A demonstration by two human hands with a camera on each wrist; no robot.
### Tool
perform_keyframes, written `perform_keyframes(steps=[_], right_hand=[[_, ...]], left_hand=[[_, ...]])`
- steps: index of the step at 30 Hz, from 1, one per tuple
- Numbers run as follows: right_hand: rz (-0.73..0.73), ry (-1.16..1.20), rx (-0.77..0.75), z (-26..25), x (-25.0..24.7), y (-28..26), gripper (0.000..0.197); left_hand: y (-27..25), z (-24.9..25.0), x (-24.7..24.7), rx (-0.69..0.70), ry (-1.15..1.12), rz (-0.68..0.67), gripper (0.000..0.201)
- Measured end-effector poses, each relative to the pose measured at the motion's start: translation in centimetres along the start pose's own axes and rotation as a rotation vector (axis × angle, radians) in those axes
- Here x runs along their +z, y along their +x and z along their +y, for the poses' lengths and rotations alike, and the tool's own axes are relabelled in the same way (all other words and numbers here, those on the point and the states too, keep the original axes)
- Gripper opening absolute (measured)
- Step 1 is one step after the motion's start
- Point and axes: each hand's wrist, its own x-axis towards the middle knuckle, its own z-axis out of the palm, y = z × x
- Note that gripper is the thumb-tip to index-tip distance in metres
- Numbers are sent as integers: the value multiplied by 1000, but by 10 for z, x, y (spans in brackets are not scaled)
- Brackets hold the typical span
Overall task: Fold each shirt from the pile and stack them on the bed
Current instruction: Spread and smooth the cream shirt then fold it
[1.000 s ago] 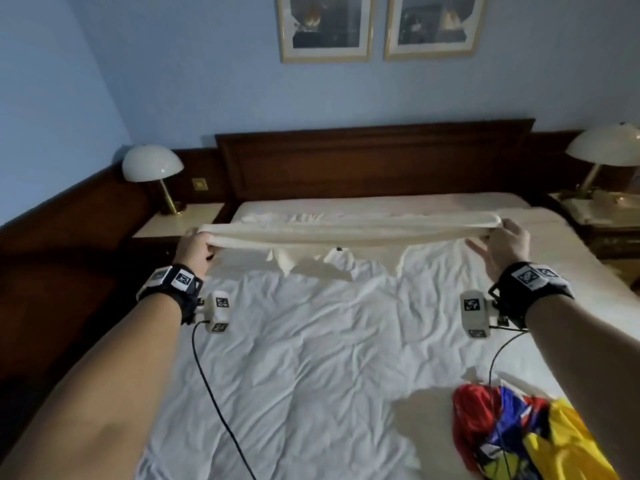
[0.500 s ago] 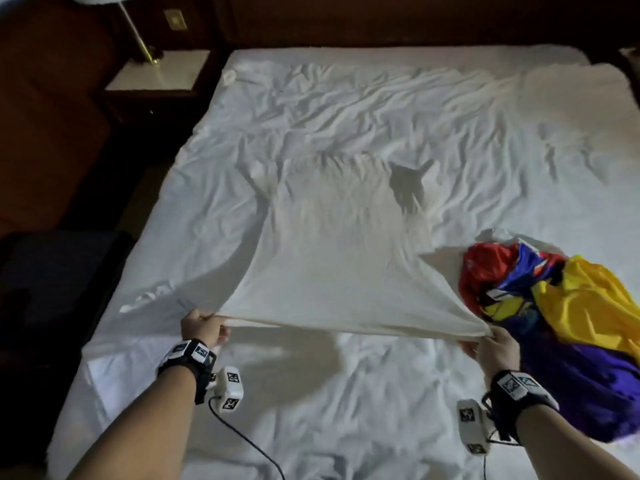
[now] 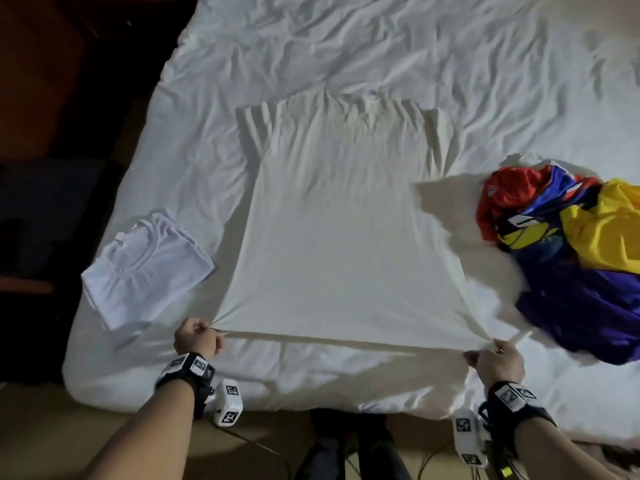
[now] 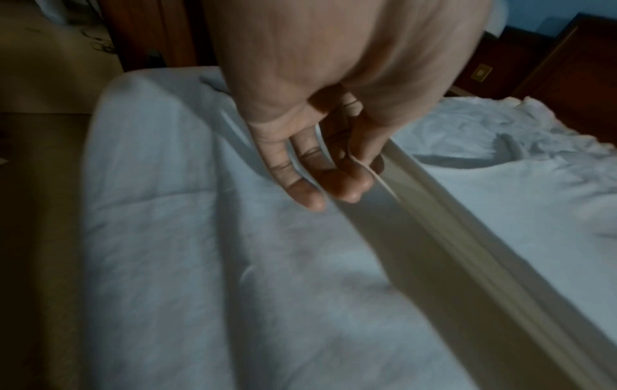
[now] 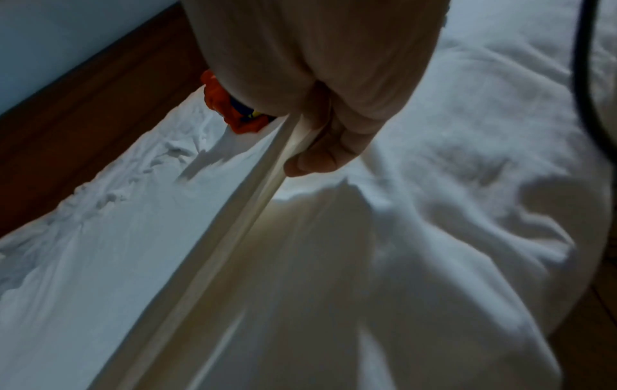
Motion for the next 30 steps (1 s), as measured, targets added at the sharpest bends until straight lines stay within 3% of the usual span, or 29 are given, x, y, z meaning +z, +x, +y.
perform_keyframes(steps=[8, 11, 13, 16, 19, 24, 30], right_hand=[[-85, -225, -20, -9, 9, -7, 37], [-85, -207, -54, -14, 18, -3, 56], [-74, -223, -64, -16, 27, 4, 45], [-73, -335, -96, -19, 41, 15, 47], [-59, -405, -152, -23, 49, 20, 35], [1, -398, -201, -23, 49, 10, 26], [-36, -461, -189, -8, 32, -11, 29]], left_hand=[[2, -8, 10, -80, 12, -101, 15], [11, 4, 18, -189, -43, -127, 31], [12, 12, 23, -210, -39, -117, 34], [10, 19, 35, -24, 199, -89, 55], [12, 16, 47, 262, 255, -70, 32], [3, 9, 42, 285, 212, 22, 16], [-10, -3, 16, 301, 404, -32, 18]])
